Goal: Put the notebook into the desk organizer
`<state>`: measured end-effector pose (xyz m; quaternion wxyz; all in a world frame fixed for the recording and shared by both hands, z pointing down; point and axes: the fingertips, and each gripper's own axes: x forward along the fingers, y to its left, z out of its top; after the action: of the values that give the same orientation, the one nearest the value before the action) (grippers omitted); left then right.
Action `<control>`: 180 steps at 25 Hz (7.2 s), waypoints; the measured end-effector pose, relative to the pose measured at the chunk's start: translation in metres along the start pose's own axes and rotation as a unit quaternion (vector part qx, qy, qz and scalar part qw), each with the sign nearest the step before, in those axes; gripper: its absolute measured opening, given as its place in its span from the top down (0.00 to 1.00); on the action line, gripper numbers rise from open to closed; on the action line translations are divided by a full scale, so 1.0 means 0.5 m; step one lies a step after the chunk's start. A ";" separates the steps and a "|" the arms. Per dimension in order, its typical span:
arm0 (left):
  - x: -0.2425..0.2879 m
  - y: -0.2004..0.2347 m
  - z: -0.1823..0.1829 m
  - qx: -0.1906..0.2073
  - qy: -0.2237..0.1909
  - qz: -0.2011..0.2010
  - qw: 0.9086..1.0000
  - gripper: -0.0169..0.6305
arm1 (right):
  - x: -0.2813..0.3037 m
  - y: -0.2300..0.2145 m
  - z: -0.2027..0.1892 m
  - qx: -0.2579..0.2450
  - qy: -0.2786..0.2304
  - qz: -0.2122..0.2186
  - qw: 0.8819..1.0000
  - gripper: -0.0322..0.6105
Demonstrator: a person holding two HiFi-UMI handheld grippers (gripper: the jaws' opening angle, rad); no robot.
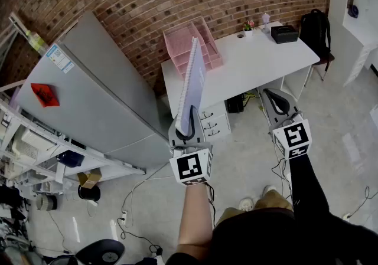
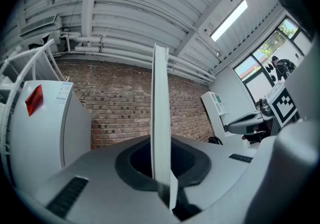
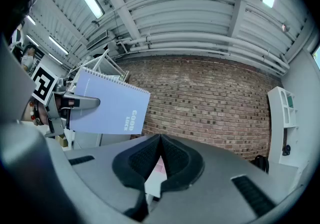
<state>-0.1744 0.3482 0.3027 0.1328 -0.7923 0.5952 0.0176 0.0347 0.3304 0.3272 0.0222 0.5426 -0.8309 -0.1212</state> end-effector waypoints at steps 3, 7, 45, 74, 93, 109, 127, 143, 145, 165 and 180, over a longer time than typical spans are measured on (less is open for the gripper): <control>-0.011 0.005 0.006 -0.001 -0.002 0.000 1.000 0.91 | -0.006 0.017 -0.001 -0.007 0.004 0.003 1.000 0.92; -0.025 0.018 0.006 -0.001 -0.002 0.001 1.000 0.91 | -0.013 0.028 -0.003 0.000 0.006 -0.003 1.000 0.92; 0.436 0.060 -0.140 -0.025 0.015 0.039 0.999 0.91 | 0.454 -0.223 -0.139 0.069 -0.017 0.035 0.997 0.92; 0.844 0.203 -0.277 -0.070 0.012 -0.016 0.997 0.91 | 0.827 -0.296 -0.203 0.048 -0.011 -0.002 0.999 0.92; 1.073 0.277 -0.340 -0.074 0.039 -0.017 0.996 0.91 | 1.016 -0.382 -0.253 0.044 -0.005 -0.031 0.999 0.92; 1.216 0.235 -0.401 -0.066 0.111 0.062 0.990 0.91 | 1.176 -0.526 -0.302 0.063 -0.017 0.068 0.996 0.92; 1.248 0.228 -0.510 -0.059 0.228 0.120 0.964 0.91 | 1.243 -0.567 -0.362 0.104 -0.012 0.109 0.989 0.92; 1.279 0.249 -0.571 -0.069 0.273 0.092 0.955 0.85 | 1.266 -0.567 -0.376 0.108 -0.004 0.091 0.990 0.92; 1.285 0.249 -0.575 -0.068 0.276 0.086 0.955 0.85 | 1.269 -0.565 -0.379 0.105 0.000 0.090 0.990 0.92; 1.322 0.236 -0.606 -0.048 0.315 0.039 0.947 0.83 | 1.291 -0.564 -0.399 0.108 0.012 0.078 0.991 0.92; 1.361 0.235 -0.625 0.014 0.349 0.004 0.937 0.80 | 1.299 -0.572 -0.425 0.110 0.027 0.075 0.991 0.92</control>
<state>-0.1286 -0.3930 0.4549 -0.0718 -0.7443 0.6076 -0.2678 0.0606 -0.4057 0.4073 -0.0064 0.4814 -0.8764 -0.0124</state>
